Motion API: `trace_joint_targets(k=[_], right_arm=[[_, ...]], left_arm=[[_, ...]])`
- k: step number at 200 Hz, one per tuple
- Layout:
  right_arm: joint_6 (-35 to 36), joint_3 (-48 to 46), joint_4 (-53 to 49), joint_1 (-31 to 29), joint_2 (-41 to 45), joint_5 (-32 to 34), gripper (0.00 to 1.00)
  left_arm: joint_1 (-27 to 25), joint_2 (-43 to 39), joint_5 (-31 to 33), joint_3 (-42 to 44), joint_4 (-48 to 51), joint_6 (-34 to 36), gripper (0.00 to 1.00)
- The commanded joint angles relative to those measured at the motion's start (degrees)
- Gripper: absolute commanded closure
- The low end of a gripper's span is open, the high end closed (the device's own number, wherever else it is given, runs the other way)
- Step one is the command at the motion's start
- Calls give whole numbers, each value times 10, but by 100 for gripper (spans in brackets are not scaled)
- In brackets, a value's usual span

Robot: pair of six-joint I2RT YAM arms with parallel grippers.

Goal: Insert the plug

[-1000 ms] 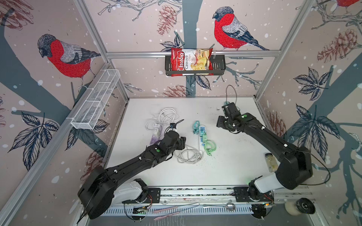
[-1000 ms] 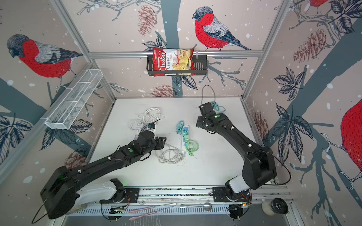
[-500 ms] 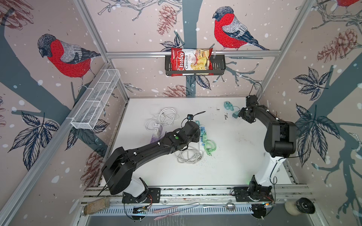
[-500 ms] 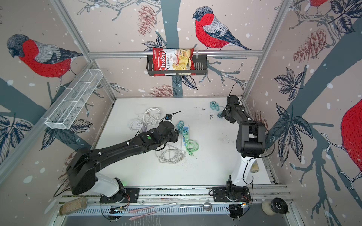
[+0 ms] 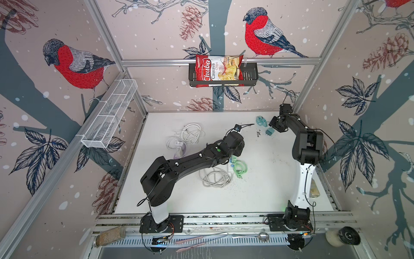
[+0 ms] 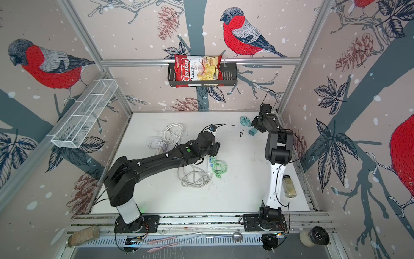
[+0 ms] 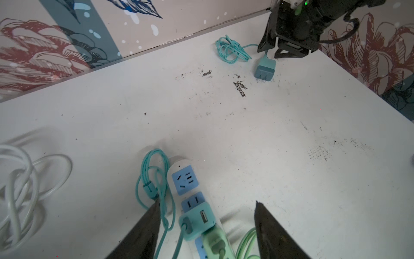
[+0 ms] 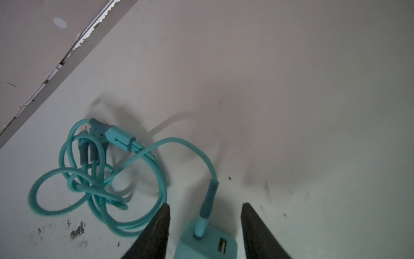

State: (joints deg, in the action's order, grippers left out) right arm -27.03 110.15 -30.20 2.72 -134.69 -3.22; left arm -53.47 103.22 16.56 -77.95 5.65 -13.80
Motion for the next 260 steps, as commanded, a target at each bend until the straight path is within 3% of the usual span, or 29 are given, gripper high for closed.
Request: trace_joint_targets(k=[1,36,89,173,220,260], right_arm=[[-6,7,-16,-3,-12,-13,49],[-6,-29,-8,-15,-4,-13,52],[-25,-195,57,-39,75,-39,52],[-51,-419,134,-98,207,-72,52],[-60,-477,159,-111,252,-98,48],[-60,-482,159,-85,300,-101,40]], left_arm=[[0,29,-28,-25,-43,52,33],[-1,82,-59,-64,-68,78,33],[0,146,-102,-75,-166,139,29],[4,235,-183,-112,-217,238,27],[4,271,-200,-145,-196,283,26],[6,313,-197,-189,-184,299,26]])
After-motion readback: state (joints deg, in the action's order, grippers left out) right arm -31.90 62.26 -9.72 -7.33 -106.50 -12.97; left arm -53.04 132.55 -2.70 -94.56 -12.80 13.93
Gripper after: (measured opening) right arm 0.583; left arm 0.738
